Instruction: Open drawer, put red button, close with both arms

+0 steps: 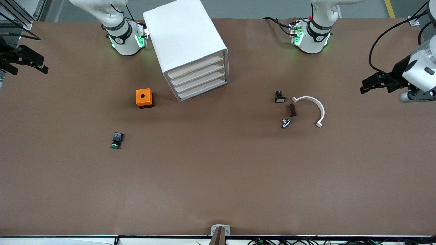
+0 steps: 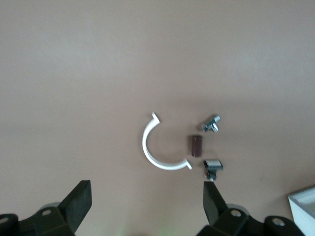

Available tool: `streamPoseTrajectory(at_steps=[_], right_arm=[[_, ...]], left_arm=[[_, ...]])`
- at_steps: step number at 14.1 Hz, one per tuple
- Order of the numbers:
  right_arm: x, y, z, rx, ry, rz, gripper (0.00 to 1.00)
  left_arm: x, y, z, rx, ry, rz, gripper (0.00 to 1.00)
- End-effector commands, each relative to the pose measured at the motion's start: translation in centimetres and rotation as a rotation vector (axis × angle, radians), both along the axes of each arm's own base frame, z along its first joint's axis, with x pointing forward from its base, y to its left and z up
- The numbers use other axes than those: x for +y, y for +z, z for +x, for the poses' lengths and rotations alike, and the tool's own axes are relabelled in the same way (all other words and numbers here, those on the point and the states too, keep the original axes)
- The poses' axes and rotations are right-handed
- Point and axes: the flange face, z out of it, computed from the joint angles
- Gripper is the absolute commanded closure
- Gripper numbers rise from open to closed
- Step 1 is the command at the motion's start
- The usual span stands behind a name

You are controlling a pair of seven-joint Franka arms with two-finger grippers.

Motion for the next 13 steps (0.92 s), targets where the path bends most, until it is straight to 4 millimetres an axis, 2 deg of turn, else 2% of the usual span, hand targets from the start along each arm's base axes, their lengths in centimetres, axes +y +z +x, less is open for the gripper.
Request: streamPoseTrajectory(at_steps=[1,8,13], right_arm=[[0.2,0.6,-1.0,-0.008,0.0,-0.005,0.0],[-0.3,1.0,-1.3,-0.016,-0.008,-0.005,0.0],[-0.4,1.1,-1.5,-0.01,-0.012,-0.004,0.0]], left_arm=[[-0.5,2.4,0.5,-0.057,-0.021,0.026,0.0],[-1.4,4.7,0.8,-0.1,-0.022,0.024,0.0],[-1.9,4.8,1.0,-0.101,0.021,0.022,0.0]])
